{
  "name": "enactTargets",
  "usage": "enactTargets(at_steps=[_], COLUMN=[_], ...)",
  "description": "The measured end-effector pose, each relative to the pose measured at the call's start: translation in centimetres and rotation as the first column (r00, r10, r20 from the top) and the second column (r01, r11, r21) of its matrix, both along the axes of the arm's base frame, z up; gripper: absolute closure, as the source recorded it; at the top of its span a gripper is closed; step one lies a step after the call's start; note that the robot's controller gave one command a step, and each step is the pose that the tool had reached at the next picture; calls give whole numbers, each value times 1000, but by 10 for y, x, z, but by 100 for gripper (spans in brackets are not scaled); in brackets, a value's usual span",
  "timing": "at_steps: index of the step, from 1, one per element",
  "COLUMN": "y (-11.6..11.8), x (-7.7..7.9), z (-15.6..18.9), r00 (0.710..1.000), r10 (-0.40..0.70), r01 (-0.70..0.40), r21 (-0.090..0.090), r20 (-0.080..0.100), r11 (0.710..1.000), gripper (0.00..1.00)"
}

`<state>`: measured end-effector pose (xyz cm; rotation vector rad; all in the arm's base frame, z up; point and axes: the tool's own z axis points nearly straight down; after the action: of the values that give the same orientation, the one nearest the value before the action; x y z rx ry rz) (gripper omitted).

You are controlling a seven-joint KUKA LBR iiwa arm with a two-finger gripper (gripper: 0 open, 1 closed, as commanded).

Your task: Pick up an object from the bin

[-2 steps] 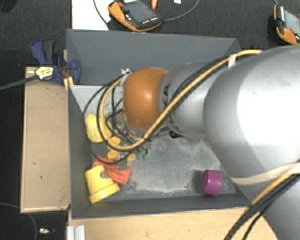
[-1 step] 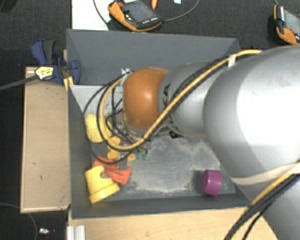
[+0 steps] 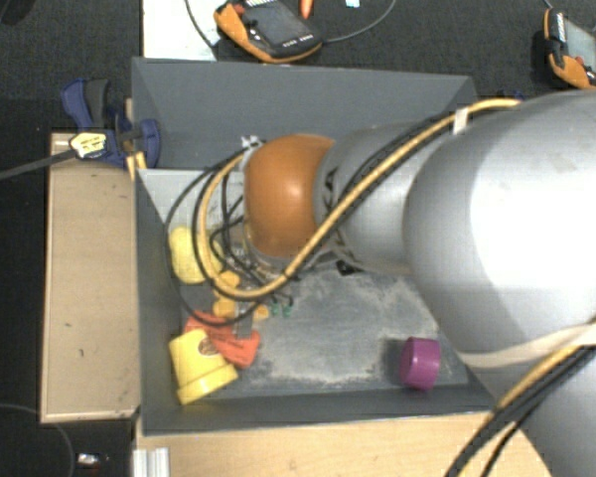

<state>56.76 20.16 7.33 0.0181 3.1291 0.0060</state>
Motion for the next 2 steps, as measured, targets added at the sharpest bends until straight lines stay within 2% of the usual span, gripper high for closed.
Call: enactTargets(at_steps=[1,2], y=[0,-3], x=[0,-1], z=[0,19], r00=[1000,1000], r10=[-1,1], r01=[1,-1], r21=[0,-1], r20=[0,-5], r11=[1000,1000], gripper=[100,100])
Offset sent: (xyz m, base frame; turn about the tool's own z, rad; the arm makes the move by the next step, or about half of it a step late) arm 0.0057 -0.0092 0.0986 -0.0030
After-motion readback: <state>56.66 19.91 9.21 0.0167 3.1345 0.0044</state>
